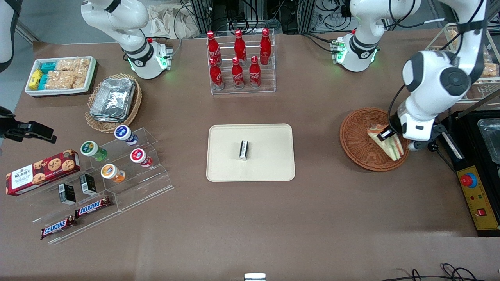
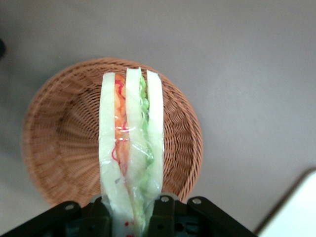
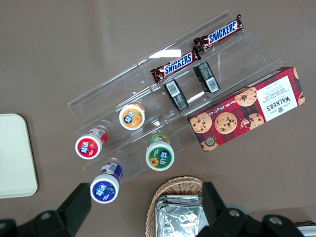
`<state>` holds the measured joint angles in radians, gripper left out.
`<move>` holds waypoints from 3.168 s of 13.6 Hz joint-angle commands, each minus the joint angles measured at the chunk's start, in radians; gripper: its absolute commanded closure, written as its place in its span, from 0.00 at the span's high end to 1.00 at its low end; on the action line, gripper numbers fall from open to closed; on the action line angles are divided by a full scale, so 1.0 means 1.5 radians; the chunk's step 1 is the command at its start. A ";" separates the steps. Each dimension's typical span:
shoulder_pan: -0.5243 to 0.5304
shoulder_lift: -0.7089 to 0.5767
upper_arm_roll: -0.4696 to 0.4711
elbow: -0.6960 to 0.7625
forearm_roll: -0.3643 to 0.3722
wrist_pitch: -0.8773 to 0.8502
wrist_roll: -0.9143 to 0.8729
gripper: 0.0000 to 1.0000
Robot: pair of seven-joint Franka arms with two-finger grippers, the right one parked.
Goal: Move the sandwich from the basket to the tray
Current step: 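Lift the sandwich and carry it over the white tray, then lower the sandwich onto the tray beside the black box and release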
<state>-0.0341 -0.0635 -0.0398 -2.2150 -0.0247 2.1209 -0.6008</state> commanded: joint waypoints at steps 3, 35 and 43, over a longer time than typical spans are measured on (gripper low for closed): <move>-0.030 0.052 -0.021 0.266 0.008 -0.246 0.027 0.00; -0.323 0.438 -0.101 0.362 0.110 0.062 -0.118 0.99; -0.277 0.265 -0.046 0.411 0.105 -0.103 -0.103 0.99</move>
<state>-0.5058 0.4240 -0.1116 -1.5863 0.1285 2.0225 -0.7569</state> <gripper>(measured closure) 0.004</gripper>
